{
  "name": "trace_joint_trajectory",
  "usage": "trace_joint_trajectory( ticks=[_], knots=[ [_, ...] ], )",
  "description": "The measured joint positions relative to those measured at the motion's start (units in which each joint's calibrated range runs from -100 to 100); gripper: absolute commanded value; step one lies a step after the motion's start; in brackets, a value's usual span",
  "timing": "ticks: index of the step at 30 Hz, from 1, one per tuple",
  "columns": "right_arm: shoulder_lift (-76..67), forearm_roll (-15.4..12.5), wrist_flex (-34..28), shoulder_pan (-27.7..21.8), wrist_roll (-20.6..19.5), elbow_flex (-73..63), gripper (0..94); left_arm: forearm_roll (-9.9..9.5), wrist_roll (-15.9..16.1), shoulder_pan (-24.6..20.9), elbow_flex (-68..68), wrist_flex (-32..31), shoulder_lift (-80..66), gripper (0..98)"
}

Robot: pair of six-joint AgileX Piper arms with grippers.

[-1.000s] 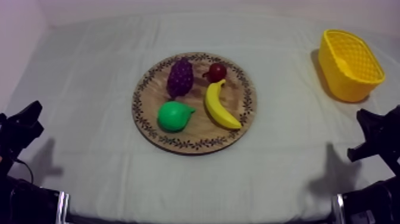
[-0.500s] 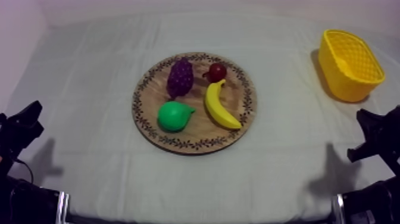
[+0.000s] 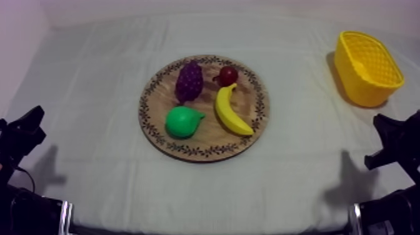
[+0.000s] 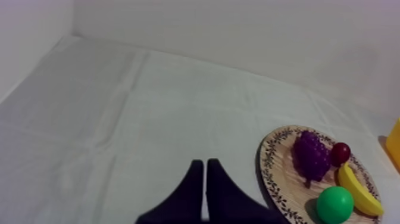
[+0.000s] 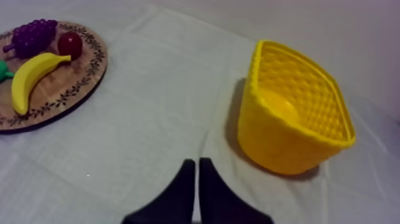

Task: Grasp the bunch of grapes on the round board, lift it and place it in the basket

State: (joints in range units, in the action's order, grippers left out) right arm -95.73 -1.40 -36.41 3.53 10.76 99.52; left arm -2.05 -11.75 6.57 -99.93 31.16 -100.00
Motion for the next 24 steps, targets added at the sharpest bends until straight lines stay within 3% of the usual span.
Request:
trace_joint_trajectory(
  ticks=[10,24],
  knots=[
    [3.61,3.7,0.4,3.7,-2.06,-4.52,0.3,0.0,0.0,0.0,0.0,0.0,0.0,0.1],
    [24.25,1.4,0.98,5.07,0.94,-23.5,0.4,0.0,0.0,0.0,0.0,0.0,0.0,0.1]
  ],
)
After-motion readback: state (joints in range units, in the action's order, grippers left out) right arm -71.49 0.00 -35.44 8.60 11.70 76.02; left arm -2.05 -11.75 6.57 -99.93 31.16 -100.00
